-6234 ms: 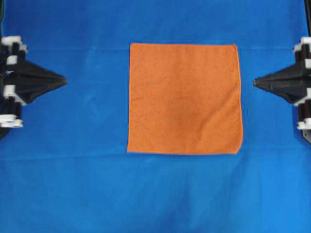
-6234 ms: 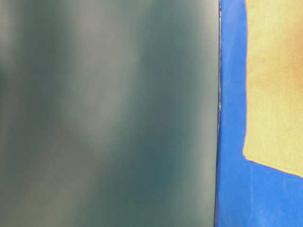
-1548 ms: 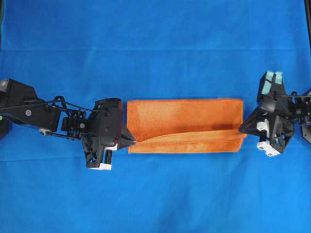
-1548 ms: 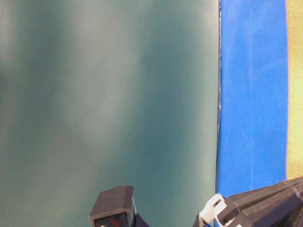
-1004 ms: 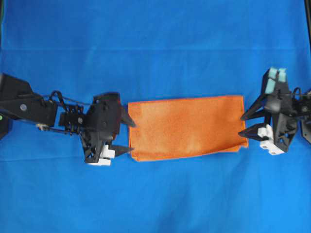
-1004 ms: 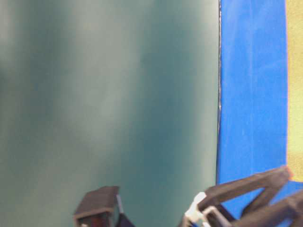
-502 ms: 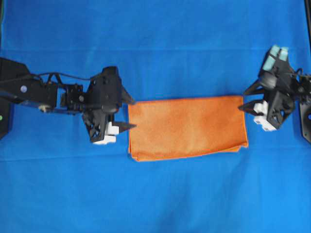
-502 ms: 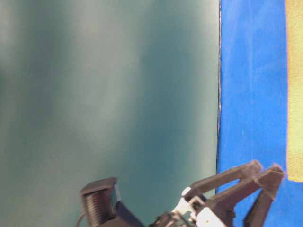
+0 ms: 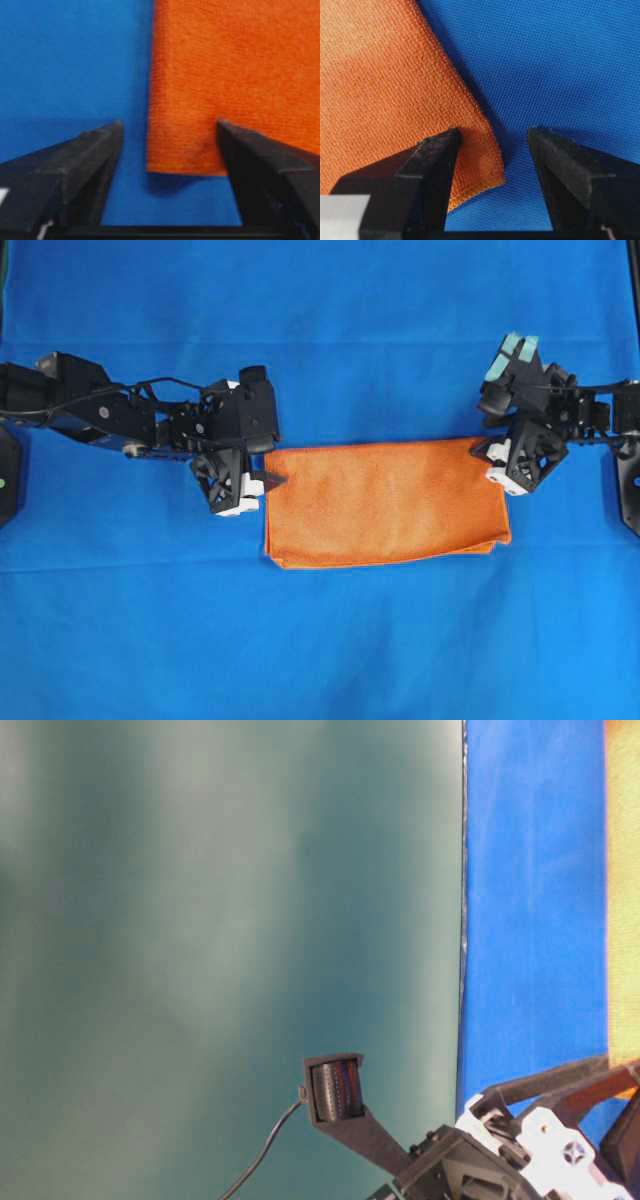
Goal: Fold the orange towel.
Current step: 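Grasp the folded edge corners of the towel with both grippers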
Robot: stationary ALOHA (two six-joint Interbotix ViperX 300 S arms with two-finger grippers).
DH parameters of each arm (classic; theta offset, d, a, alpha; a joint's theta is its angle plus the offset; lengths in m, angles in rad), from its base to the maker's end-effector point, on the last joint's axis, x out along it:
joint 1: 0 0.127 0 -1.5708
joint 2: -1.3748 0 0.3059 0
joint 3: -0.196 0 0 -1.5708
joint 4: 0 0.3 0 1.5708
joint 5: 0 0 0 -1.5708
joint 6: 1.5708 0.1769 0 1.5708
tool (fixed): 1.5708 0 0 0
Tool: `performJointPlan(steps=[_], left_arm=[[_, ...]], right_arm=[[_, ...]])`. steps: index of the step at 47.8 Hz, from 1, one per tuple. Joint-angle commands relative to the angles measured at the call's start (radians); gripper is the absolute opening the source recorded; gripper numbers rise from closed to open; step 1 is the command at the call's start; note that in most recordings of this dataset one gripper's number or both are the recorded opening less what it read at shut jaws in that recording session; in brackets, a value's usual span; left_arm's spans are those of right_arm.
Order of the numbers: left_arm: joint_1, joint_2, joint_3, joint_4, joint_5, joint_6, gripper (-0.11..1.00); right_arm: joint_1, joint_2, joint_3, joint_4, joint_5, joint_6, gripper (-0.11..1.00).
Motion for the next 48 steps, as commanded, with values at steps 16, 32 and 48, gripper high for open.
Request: performJointPlan(steps=[16,32,48], left_arm=[[0.006,-0.018,-0.029,0.000,0.083,-0.003,0.51],[0.017,-0.074,-0.054,0.000,0.175,-0.003,0.02],[0.021,-0.120,-0.060,0.000,0.179,-0.005,0.02]], right_arm=[[0.000,-0.015,-0.009,-0.002,0.031,0.003,0.47],[0.000,-0.032,-0.005,-0.003,0.031,-0.005,0.02],[0.000,-0.121,-0.014,-0.005,0.080,-0.011,0.02]])
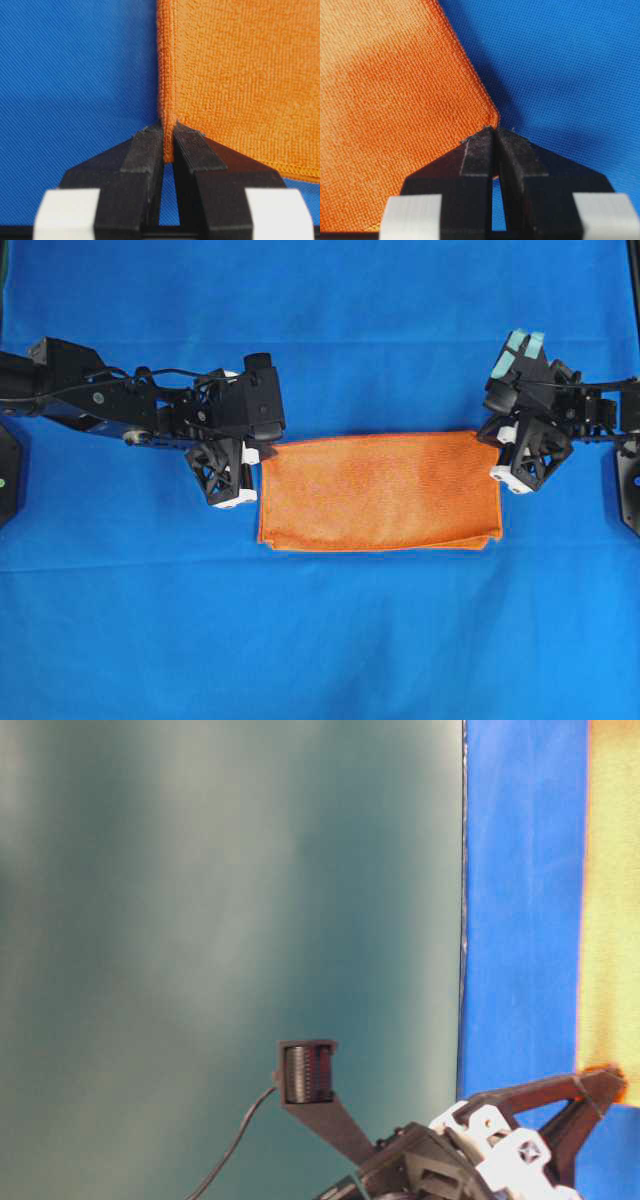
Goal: Fold the orange towel.
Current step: 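Grasp the folded edge corners of the towel with both grippers, then lift the towel and rotate it, laying it lengthwise with both grippers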
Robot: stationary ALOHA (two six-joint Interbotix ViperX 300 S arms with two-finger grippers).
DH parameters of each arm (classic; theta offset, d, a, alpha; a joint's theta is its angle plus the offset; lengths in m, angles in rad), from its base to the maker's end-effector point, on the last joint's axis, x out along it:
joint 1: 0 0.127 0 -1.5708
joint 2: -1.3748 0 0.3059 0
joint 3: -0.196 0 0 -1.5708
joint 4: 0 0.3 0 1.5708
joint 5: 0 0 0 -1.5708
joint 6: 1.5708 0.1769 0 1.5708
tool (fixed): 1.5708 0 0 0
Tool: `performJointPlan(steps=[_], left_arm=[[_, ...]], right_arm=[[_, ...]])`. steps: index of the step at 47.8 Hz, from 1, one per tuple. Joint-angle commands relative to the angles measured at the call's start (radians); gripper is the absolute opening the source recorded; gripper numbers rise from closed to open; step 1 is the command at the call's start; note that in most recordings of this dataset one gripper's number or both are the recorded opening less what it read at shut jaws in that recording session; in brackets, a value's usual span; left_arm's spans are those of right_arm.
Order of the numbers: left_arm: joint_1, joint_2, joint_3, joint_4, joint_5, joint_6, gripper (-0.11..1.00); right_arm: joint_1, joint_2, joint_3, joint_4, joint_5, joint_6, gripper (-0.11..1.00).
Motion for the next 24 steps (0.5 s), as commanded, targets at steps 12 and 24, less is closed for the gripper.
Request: performJointPlan(steps=[12,24], left_arm=[[0.003,-0.199,-0.025,0.002,0.057,0.000,0.02],[0.003,-0.305,-0.011,0.002,0.077,-0.003,0.02]], right_arm=[[-0.002,-0.232,-0.055,-0.011,0.195,-0.017,0.02],[-0.002,-0.393,-0.067,-0.015,0.295,-0.021,0.02]])
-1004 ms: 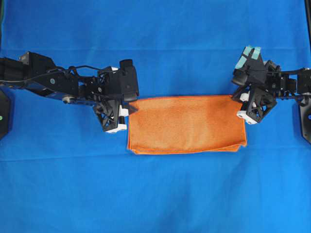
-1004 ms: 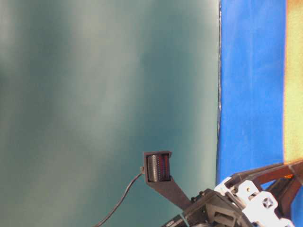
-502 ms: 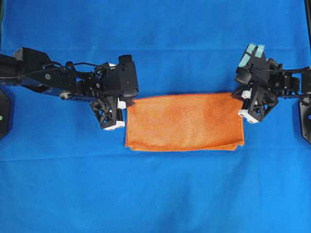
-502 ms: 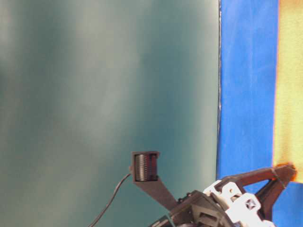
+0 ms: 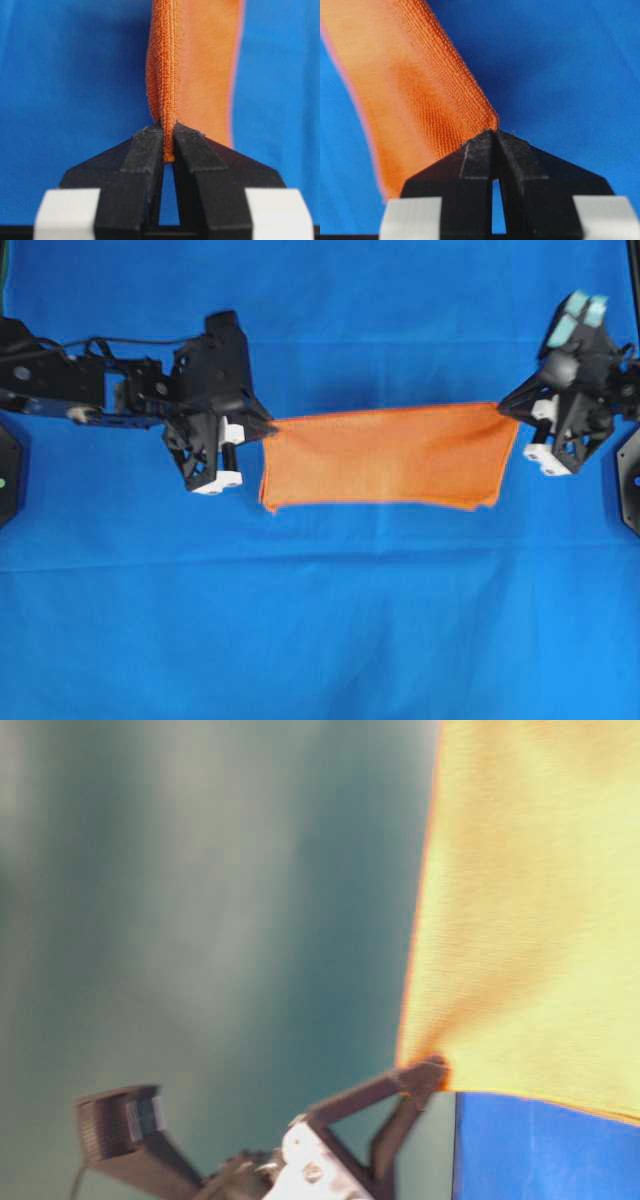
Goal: Fold the orange towel.
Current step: 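Lift the towel and rotate it, laying it lengthwise with both grippers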
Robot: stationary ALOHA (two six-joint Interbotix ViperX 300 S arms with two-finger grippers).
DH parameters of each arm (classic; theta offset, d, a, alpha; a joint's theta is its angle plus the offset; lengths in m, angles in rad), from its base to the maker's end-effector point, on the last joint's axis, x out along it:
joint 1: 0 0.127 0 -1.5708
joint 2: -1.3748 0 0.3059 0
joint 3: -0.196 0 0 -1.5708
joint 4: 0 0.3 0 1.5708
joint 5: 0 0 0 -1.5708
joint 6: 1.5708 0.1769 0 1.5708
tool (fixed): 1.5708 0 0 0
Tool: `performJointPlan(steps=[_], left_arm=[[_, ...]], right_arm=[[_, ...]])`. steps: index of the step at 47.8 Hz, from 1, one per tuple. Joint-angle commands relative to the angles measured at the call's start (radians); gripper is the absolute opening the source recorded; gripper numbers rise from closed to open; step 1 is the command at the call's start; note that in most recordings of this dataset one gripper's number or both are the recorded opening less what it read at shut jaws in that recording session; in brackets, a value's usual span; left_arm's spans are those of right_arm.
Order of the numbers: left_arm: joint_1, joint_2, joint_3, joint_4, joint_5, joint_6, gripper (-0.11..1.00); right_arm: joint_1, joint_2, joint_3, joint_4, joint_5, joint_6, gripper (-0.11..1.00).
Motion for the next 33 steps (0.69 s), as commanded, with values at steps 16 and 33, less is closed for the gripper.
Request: performJointPlan(steps=[16,33], left_arm=[[-0.006,-0.046,-0.003,0.002,-0.026,-0.008,0.02],[-0.075,0.005,-0.014,0.002,-0.202,-0.008,0.02]], right_arm=[[-0.005,-0.072,-0.018,-0.034,0.017,0.006,0.02],[-0.130,0.017,-0.055,-0.118,-0.063,0.012,0.02]])
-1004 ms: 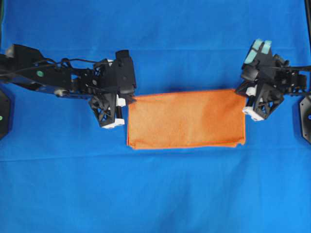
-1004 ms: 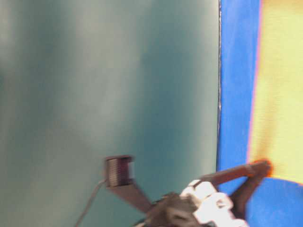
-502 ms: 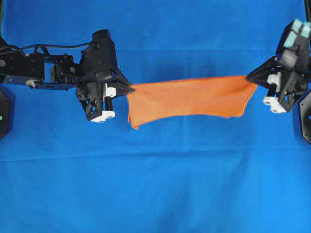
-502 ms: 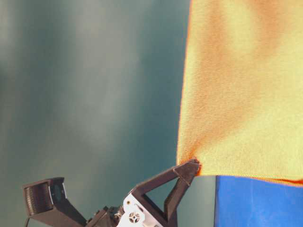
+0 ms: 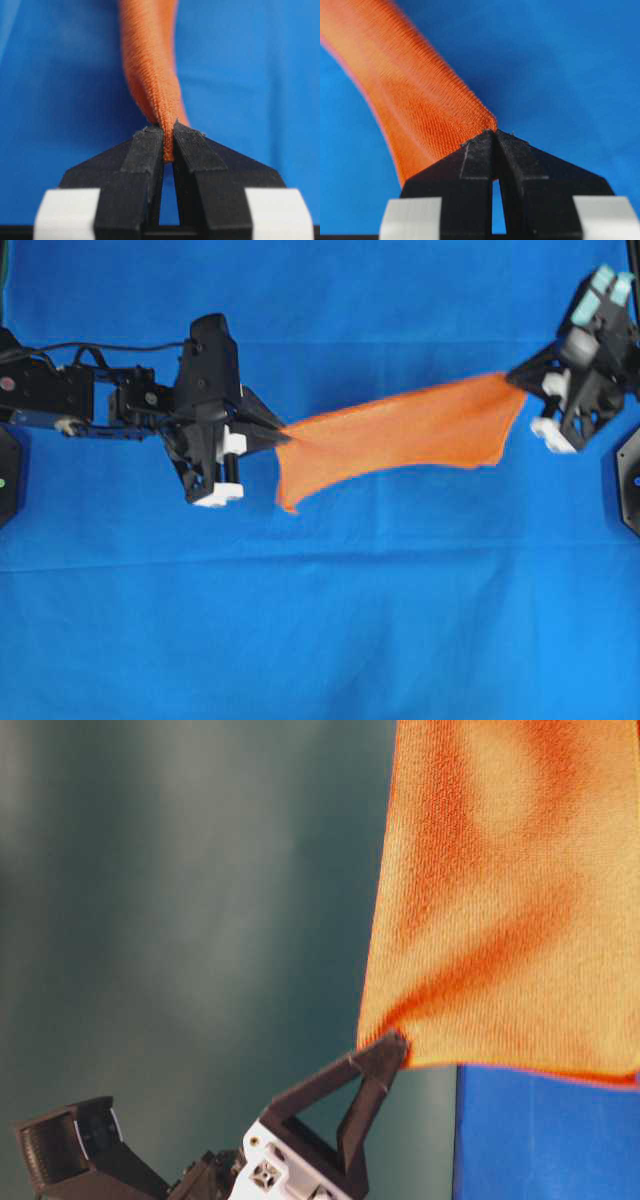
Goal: Fold the orange towel.
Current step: 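Lift the towel and rotate it, laying it lengthwise with both grippers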
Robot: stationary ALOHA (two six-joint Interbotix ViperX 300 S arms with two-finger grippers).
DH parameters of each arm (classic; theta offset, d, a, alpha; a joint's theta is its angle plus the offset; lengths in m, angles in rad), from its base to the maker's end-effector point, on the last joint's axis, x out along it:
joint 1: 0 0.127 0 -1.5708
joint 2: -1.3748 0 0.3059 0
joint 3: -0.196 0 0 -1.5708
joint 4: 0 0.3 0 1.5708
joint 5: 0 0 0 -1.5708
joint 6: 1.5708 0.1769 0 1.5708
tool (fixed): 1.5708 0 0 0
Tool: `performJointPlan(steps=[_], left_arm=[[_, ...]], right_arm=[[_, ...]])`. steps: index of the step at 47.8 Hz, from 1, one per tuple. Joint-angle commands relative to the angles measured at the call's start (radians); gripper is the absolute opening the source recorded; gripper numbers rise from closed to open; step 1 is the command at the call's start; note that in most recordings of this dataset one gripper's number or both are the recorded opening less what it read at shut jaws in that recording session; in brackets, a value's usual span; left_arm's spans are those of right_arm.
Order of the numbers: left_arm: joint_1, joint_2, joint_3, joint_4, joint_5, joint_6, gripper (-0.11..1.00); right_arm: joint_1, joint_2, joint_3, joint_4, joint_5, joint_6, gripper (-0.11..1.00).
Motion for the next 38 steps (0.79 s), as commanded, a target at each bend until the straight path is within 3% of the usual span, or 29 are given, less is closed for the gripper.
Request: performJointPlan(steps=[1,9,14,27,38], left_arm=[[-0.021,0.011,-0.023,0.002,-0.067,0.006,0.02],[-0.052,0.077,-0.091,0.002,-0.150,0.015,0.02],[-0.064,0.132,-0.161,0.003,-0.161,0.055,0.02],[-0.127,0.262,-0.341,0.003,-0.155,0.261,0.02],[-0.141,0.310,-0.422,0.003,-0.106,0.272,0.02]], right_arm=[[-0.049,0.031,-0.038,-0.031,-0.032,0.002,0.02],[-0.152,0.126,-0.100,-0.089,-0.087,-0.005,0.02],[-0.189,0.190,-0.155,-0.123,-0.123,-0.011,0.02],[-0.239,0.385,-0.347,-0.212,-0.155,-0.011,0.02],[-0.241,0.482,-0.457,-0.242,-0.155,-0.012,0.02]])
